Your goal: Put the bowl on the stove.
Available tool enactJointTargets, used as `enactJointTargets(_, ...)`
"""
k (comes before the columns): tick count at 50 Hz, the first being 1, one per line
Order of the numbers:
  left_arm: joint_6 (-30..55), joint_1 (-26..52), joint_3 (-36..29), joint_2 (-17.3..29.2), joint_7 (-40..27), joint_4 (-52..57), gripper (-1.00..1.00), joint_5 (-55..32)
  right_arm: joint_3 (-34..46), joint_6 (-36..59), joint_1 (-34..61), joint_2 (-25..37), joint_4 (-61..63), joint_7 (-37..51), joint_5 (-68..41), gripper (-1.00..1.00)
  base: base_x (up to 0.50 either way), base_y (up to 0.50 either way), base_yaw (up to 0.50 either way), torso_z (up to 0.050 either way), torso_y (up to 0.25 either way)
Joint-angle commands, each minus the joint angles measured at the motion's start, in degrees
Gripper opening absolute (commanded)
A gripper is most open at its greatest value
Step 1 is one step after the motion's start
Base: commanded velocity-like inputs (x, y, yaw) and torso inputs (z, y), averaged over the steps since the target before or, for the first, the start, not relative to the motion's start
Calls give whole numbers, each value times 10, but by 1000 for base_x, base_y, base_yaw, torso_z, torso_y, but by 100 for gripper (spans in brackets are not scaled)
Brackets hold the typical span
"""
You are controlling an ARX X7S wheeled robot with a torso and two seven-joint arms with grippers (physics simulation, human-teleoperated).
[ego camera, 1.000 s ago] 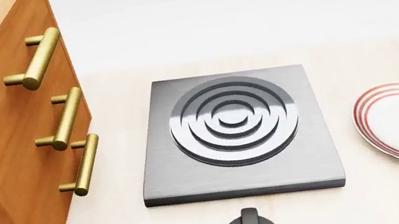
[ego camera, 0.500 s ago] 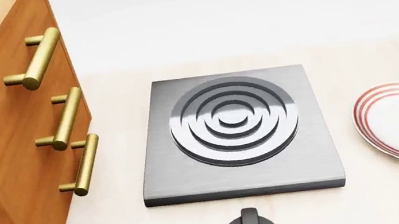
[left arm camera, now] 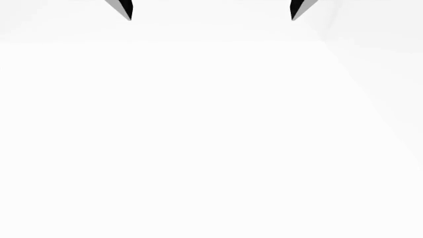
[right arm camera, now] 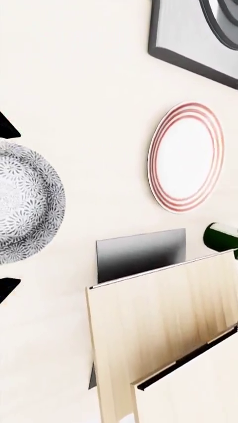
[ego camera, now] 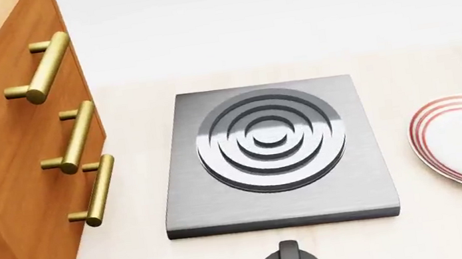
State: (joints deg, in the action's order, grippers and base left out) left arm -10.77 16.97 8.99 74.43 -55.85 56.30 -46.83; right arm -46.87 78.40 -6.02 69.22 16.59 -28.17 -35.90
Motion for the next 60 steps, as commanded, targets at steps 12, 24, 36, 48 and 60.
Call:
enactJointTargets(12,-1,-19,24,-21,19,-5,100,11,50,-24,14,-32,5,14,-7,100,0,0,0,0,0)
enactJointTargets(24,-1,-31,32,-27,23,-5,100,17,80,-51,-11,-72,6,28,5,100,0,0,0,0,0)
enactJointTargets(36,1,-31,29,-29,23,-5,100,20,91,-83,-37,-90,-1,29,25,100,0,0,0,0,0)
enactJointTargets(48,1,-23,13,-35,25,-7,100,27,136,-91,0,-101,-22,50,22,100,0,0,0,0,0)
enactJointTargets(60,0,-27,17,-37,28,-9,100,25,176,-109,25,-108,-45,62,27,100,0,0,0,0,0)
